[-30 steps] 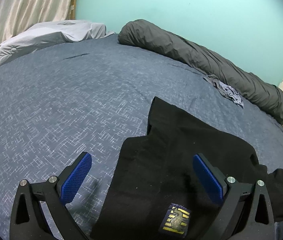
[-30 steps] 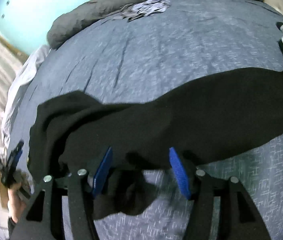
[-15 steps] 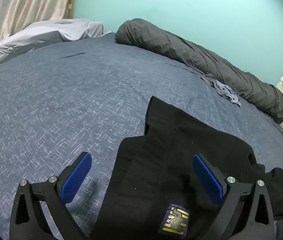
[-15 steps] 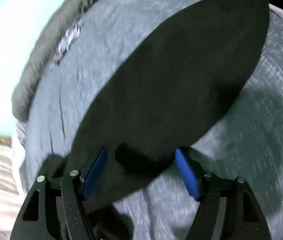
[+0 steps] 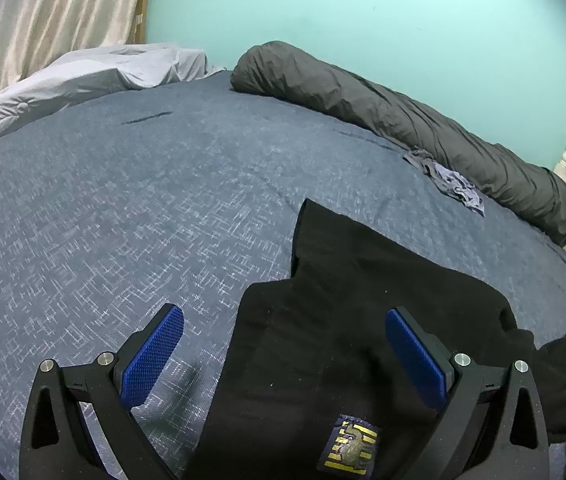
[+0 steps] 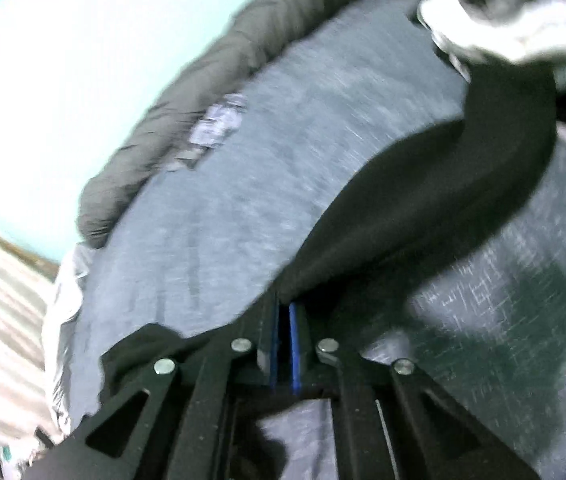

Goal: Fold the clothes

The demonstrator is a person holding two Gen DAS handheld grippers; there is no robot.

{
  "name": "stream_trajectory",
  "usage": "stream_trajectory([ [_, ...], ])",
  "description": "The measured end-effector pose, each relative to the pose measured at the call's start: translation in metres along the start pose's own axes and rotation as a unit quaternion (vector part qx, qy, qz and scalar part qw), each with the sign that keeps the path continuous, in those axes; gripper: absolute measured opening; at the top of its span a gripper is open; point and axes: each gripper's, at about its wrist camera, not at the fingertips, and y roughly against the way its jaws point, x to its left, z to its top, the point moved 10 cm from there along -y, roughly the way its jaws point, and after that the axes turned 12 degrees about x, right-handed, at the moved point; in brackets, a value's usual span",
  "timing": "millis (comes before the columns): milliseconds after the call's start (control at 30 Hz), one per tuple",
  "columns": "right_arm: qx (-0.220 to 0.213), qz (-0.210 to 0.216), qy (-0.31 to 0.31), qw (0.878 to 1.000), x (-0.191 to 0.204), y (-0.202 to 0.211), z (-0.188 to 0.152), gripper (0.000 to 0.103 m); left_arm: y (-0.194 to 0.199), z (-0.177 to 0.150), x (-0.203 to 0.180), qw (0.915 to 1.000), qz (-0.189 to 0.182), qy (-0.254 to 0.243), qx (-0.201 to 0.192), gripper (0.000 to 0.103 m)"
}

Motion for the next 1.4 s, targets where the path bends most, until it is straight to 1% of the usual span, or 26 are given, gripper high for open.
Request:
stream_trajectory([
  [67,-0.006,0.012,0.026,1.000,0.020,0.023,-0.004,0.004,0.006,-0.001,-0.001,0.9999,0.000,-0.008,-0.007,0.103],
  [167,-0.009,0.031,0.055,0.998,0.048,0.056,-0.017,0.004,0.013,-0.006,-0.001,0.9999,-0.003,-0.012,-0.005,0.103],
  [367,0.007,0.058,0.084,0.995,0.073,0.089,-0.063,0.004,0.036,-0.010,0.008,0.9996,0.001,-0.011,-0.027,0.103],
  [433,0.023,0.048,0.093,0.994,0.069,0.085,-0.087,0.004,0.043,-0.013,0.013,0.9995,0.000,-0.010,-0.031,0.103],
  [567,0.050,0.047,0.093,0.993,0.048,0.073,-0.134,0.004,0.053,-0.016,0.022,0.9992,0.004,-0.012,-0.038,0.103],
  [667,0.074,0.035,0.094,0.992,0.032,0.065,-0.168,0.004,0.058,-0.018,0.026,0.9988,0.009,-0.018,-0.045,0.103],
  [733,0.107,0.007,0.099,0.989,0.018,0.049,-0.191,0.004,0.058,-0.021,0.028,0.9987,0.013,-0.021,-0.044,0.103],
  [833,0.136,-0.016,0.109,0.985,0.010,0.035,-0.207,0.006,0.057,-0.025,0.031,0.9988,0.014,-0.023,-0.040,0.103],
  [867,0.131,-0.023,0.107,0.985,0.010,0.039,-0.204,0.006,0.056,-0.026,0.031,0.9989,0.014,-0.024,-0.039,0.103],
  [900,0.124,-0.030,0.104,0.986,0.011,0.044,-0.202,0.011,0.055,-0.027,0.031,0.9988,0.014,-0.026,-0.038,0.103],
  [933,0.118,-0.038,0.102,0.987,0.011,0.049,-0.199,0.020,0.055,-0.028,0.031,0.9988,0.015,-0.029,-0.037,0.103],
  [967,0.112,-0.045,0.100,0.988,0.011,0.053,-0.197,0.023,0.054,-0.028,0.030,0.9988,0.015,-0.032,-0.036,0.103],
  [1000,0.106,-0.052,0.098,0.988,0.012,0.058,-0.194,0.024,0.053,-0.029,0.030,0.9987,0.014,-0.034,-0.035,0.103],
  [1067,0.073,-0.062,0.112,0.989,0.024,0.076,-0.179,0.025,0.053,-0.030,0.029,0.9986,0.014,-0.037,-0.034,0.103],
  [1100,0.059,-0.066,0.119,0.989,0.030,0.082,-0.172,0.031,0.053,-0.030,0.027,0.9986,0.013,-0.040,-0.034,0.103],
  [1133,0.045,-0.069,0.125,0.989,0.036,0.088,-0.165,0.041,0.052,-0.029,0.025,0.9985,0.013,-0.042,-0.034,0.103],
  [1167,0.041,-0.066,0.127,0.989,0.043,0.087,-0.160,0.045,0.052,-0.029,0.023,0.9984,0.012,-0.044,-0.033,0.103],
  [1200,0.052,-0.062,0.130,0.988,0.049,0.076,-0.157,0.051,0.052,-0.029,0.020,0.9983,0.011,-0.046,-0.033,0.103],
  [1267,0.076,-0.053,0.134,0.987,0.062,0.052,-0.151,0.058,0.052,-0.028,0.016,0.9981,0.010,-0.051,-0.034,0.103],
  [1300,0.087,-0.049,0.136,0.986,0.068,0.040,-0.149,0.058,0.053,-0.028,0.014,0.9978,0.010,-0.054,-0.036,0.103],
  [1400,0.120,-0.047,0.139,0.982,0.086,-0.001,-0.157,0.058,0.054,-0.029,0.010,0.9975,0.008,-0.060,-0.037,0.103],
])
